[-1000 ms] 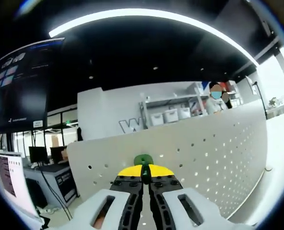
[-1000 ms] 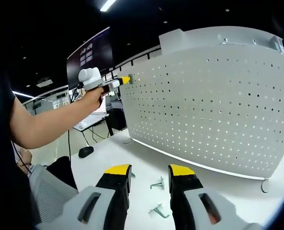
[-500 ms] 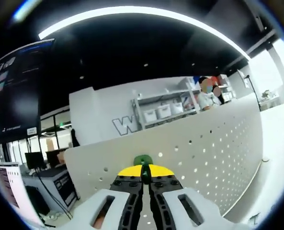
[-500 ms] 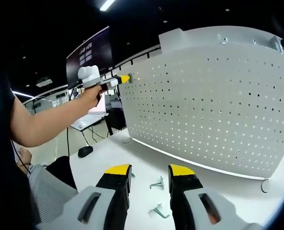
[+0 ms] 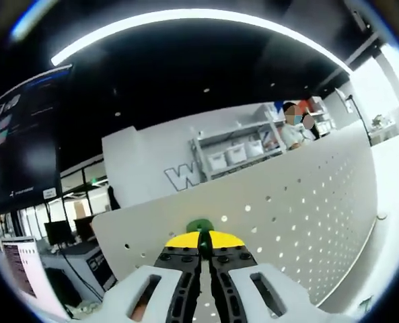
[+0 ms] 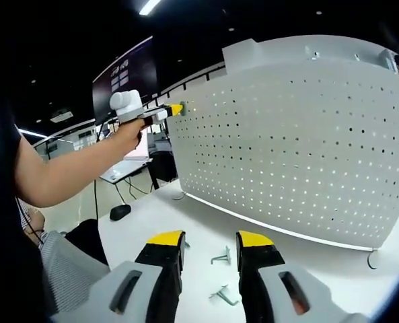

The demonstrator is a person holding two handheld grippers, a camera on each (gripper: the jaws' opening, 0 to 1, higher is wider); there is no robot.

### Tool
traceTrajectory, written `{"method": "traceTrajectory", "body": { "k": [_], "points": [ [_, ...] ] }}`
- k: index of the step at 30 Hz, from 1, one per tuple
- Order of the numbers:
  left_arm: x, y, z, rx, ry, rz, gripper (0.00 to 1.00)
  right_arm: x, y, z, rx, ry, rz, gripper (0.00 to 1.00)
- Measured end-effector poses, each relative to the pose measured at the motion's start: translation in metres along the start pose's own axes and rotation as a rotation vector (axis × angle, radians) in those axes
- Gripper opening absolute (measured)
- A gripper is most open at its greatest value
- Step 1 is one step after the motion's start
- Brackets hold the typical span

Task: Insert the hook assembly into the mounting plate slot until the hook locks in place.

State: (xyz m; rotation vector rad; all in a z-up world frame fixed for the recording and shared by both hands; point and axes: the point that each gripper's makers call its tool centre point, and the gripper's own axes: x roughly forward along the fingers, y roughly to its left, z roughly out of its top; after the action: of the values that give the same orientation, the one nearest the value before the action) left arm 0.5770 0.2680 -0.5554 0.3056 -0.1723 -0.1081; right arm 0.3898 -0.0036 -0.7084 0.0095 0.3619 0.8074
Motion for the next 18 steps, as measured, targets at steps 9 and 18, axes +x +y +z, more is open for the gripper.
{"method": "traceTrajectory", "body": {
  "k": [9, 18],
  "points": [
    [-0.0013, 0.0007, -0.0028, -0.022, -0.027, 0.028, 0.03, -0.0032, -0.0046, -0.0005, 0.004, 0.000, -0.008, 0.29],
    [-0.0021, -0.0001, -0.0021, -0.009, -0.016, 0.012, 0.04, -0.0011, -0.0012, 0.0011, 0.006, -0.007, 0.003, 0.29]
  ]
}}
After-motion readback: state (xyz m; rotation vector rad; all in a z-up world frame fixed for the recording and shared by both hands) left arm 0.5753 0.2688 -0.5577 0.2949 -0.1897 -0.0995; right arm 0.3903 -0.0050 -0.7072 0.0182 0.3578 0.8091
